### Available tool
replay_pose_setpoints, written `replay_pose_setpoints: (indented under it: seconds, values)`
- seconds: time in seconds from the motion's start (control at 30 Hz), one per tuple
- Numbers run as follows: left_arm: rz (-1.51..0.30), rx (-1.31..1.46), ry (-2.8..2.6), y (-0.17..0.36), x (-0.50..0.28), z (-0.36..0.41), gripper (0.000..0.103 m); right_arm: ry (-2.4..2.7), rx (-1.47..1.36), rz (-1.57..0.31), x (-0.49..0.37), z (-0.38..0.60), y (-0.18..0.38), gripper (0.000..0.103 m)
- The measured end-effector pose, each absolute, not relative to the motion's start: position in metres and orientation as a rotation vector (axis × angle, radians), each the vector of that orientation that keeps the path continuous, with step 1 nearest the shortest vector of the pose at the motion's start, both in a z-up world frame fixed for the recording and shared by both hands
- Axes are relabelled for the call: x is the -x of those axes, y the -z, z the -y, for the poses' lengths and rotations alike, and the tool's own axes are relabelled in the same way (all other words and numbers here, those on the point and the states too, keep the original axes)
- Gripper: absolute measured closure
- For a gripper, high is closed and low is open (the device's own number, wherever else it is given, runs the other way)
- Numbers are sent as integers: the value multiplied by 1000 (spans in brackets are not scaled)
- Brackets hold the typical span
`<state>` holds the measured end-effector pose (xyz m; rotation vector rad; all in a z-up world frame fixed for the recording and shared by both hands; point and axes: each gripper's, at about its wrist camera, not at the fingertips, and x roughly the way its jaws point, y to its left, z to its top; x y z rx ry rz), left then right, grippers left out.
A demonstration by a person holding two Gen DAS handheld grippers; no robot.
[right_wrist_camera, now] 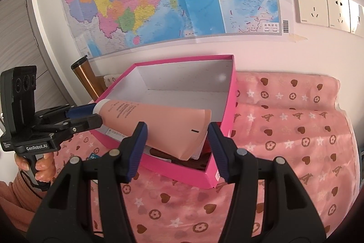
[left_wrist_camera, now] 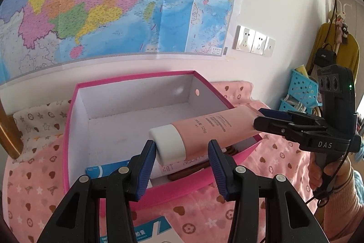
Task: Organize rigid objects
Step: 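Lower the large pink tube into the magenta box and open both grippers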
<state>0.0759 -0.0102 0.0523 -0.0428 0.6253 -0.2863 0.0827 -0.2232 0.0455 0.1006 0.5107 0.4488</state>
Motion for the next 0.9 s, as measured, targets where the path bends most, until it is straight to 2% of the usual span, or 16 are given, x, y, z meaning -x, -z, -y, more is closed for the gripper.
replay_pose_setpoints:
  seconds: [0.9]
  values:
    - [-684,44,260,-34,-105,8,56,-403,-24,-555,-100,214,-35,45]
